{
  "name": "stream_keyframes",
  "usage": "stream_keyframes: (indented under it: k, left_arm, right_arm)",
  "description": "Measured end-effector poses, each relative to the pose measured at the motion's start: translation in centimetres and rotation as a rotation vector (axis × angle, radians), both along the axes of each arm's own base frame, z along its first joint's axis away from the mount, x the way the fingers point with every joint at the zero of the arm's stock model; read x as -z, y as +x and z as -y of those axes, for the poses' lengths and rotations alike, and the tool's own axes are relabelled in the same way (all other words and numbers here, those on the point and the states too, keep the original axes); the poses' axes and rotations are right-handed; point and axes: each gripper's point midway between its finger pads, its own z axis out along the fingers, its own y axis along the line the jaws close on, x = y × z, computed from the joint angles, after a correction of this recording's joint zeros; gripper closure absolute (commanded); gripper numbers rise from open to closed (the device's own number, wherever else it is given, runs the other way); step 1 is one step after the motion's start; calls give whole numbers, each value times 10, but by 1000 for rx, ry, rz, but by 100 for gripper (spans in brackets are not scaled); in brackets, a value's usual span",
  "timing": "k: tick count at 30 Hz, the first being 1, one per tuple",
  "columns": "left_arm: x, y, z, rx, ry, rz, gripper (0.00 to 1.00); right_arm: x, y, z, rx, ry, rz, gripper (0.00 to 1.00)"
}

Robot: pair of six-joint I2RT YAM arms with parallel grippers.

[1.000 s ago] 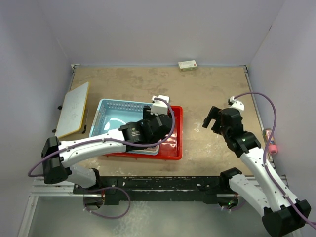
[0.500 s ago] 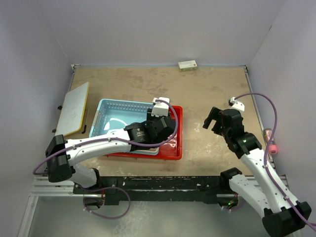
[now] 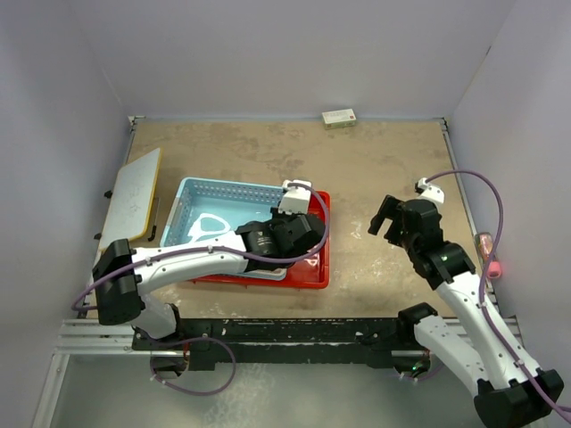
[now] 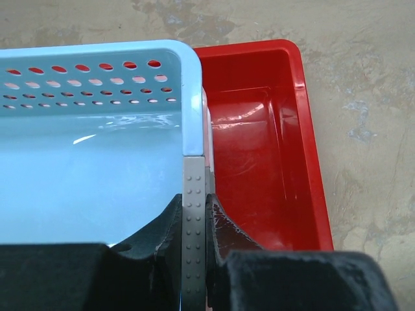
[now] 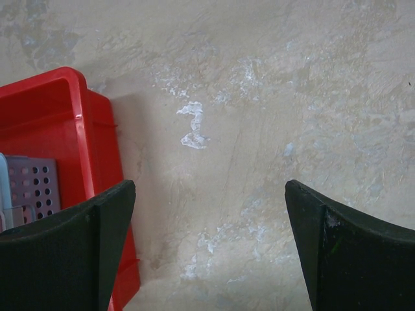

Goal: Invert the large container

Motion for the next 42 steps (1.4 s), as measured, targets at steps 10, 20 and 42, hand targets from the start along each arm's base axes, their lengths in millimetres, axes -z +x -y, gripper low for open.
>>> stream_keyframes:
  k: [10, 20, 42]
  left_arm:
    - [-96, -1, 22, 59, -145, 34, 100]
    - [-216, -9, -1, 107, -320, 176, 100]
    - [-260, 143, 49, 265, -577, 124, 100]
  right_arm:
    - [1, -1, 0, -10, -3, -1, 0]
    - [-5, -3, 0, -27, -5, 22, 0]
    - [-30, 5, -26, -153, 52, 42, 1]
